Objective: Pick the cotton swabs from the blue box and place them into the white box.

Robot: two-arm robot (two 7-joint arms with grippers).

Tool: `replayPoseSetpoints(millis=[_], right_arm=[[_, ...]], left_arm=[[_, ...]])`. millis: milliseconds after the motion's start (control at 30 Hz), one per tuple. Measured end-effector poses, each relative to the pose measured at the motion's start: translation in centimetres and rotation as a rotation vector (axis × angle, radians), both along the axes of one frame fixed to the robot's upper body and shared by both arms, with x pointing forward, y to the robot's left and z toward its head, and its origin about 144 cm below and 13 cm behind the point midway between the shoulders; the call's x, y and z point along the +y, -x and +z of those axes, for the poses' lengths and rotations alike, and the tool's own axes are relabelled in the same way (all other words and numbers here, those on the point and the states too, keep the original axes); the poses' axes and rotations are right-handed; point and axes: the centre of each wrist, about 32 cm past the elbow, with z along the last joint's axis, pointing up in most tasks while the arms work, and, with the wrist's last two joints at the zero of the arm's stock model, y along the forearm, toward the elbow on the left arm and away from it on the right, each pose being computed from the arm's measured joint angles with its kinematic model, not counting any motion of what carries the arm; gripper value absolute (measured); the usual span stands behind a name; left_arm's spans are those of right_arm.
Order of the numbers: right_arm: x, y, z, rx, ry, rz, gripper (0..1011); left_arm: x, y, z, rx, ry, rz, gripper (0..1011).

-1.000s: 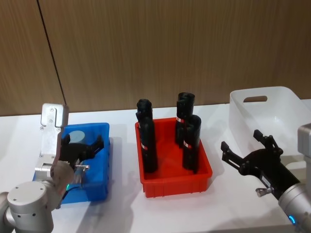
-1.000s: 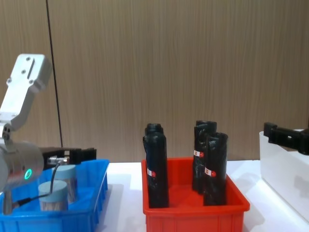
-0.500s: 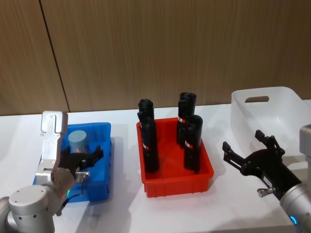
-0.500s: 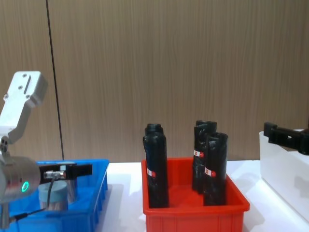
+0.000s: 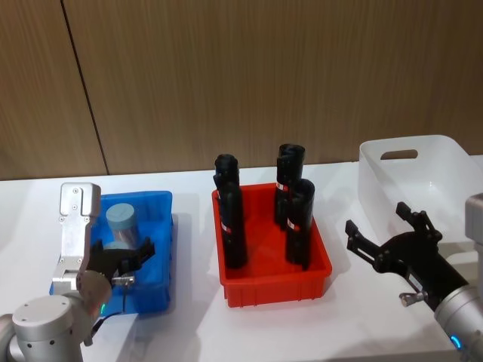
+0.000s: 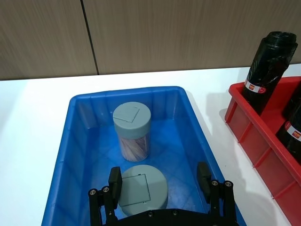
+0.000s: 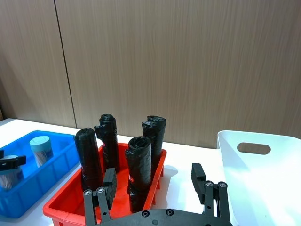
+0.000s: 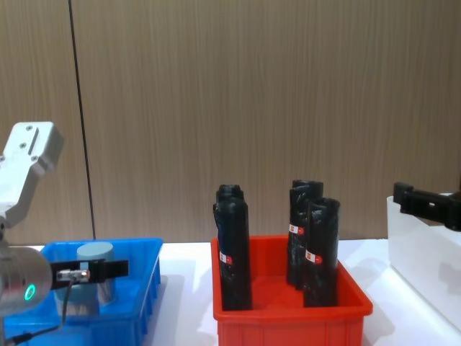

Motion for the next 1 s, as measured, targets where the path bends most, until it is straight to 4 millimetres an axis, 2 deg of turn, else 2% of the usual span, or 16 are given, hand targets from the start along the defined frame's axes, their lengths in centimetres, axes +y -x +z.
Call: replayPoseSetpoints(millis=[667,1000], right_arm=[[0.0,0.0,0.0,0.0,0.0,0.0,1002],[0.0,0.0,0.0,0.0,0.0,0.0,1002]], left_arm=[[0.66,-0.35,-0.39,0.014,-0.036,0.002,1004],[0.53,-0.44,0.06,-0.044,-0.072,-0.033,1004]])
